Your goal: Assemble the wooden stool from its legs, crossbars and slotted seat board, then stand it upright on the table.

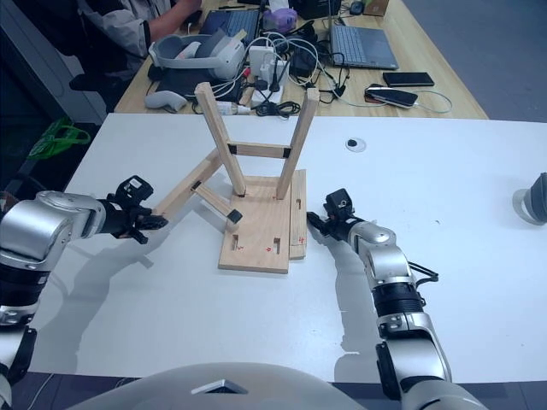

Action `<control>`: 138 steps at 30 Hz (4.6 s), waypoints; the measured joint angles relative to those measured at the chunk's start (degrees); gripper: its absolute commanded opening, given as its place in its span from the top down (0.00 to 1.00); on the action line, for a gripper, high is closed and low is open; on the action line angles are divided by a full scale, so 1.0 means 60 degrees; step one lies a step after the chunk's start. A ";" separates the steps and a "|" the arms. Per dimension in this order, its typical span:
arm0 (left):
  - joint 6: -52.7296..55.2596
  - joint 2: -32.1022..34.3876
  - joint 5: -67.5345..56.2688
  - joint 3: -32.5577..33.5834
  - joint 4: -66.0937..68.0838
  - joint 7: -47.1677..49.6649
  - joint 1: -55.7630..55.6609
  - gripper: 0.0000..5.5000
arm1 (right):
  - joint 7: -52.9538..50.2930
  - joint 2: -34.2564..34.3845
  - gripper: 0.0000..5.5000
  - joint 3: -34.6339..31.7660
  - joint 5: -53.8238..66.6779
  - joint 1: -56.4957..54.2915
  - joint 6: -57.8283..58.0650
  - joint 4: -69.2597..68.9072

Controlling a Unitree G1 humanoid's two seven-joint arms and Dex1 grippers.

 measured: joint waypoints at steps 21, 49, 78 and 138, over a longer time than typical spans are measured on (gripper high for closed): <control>-0.2949 -0.2853 -0.0621 0.3266 0.0704 0.3379 -0.4569 0.82 | -0.0537 -0.1249 0.48 -0.5024 0.5685 -0.2488 0.4434 -0.2084; -0.9866 -0.2897 0.2862 -0.0079 0.0586 0.0608 -0.3244 0.82 | -0.0879 0.0048 0.08 -0.5436 1.1657 -0.6296 0.6132 -0.1201; -1.1026 -0.2976 0.4841 -0.0397 0.0390 0.1049 -0.3147 0.82 | -0.0910 -0.0073 0.58 -0.5387 1.1629 -0.6284 0.5547 -0.0959; -0.2369 -0.1206 -0.3319 0.2062 -0.2378 -0.1752 -0.3253 0.49 | 0.3979 -0.1638 0.62 0.1461 0.4761 -0.4660 0.3649 -0.5203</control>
